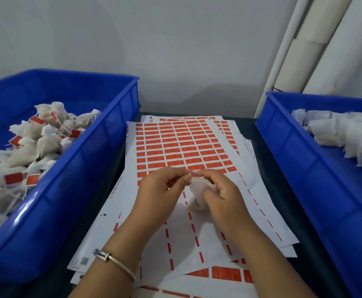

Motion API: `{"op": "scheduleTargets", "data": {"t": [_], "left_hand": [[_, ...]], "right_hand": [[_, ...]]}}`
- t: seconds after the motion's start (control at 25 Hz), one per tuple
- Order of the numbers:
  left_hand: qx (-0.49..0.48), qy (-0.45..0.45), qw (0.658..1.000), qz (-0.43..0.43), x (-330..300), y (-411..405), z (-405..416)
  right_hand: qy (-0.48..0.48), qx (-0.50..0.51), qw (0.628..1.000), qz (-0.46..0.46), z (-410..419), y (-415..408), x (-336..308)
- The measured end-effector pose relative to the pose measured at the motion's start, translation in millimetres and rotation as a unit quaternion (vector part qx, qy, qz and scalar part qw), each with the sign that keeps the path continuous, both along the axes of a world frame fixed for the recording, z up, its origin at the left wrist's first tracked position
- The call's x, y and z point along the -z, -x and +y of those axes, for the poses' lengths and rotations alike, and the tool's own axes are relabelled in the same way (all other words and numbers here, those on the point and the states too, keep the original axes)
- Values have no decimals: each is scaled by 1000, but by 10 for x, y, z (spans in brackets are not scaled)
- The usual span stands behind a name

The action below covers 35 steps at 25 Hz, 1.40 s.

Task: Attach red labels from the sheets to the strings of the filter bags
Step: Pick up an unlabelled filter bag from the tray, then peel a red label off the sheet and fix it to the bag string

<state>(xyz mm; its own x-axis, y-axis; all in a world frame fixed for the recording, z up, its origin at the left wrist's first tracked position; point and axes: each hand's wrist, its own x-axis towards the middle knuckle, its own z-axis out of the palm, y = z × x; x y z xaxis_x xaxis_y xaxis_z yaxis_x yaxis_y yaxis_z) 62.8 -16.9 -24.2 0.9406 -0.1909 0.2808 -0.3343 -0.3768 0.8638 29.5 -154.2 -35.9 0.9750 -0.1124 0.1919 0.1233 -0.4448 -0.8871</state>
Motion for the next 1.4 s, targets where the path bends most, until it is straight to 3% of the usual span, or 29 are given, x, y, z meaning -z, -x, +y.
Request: {"op": "scheduleTargets", "data": {"t": [0.12,0.28,0.52,0.72,0.96,1.04,1.08,1.2,1.28,1.4], "left_hand": [[-20,-35,996,-85,41,18,0],[-65,-78,987,-122,79,20,-28],[-216,-54,963,-152,35,-85,108],[-204,-35,974,-93,111,-107,56],[-240,-17,968,-69,117,-146,95],[-254,4,967,-23,129,-163,112],[-252,12,968,9,144,-175,126],[-166,-59,981,78,192,-172,118],[-94,-120,985,83,202,-135,75],[-15,-146,986,74,184,-84,43]], "right_hand": [[36,1,998,-58,50,41,-22],[15,36,992,-119,9,74,-27],[-12,-48,999,5,-20,61,-55],[9,-103,986,133,-54,65,-63],[-70,-112,956,263,-135,37,-95],[-131,-144,943,271,-178,40,-90],[-220,-166,924,266,-198,27,-77],[-530,-125,812,211,-246,-22,-59],[-591,-72,788,160,-290,-64,-23],[-569,-46,811,130,-316,-79,9]]}}
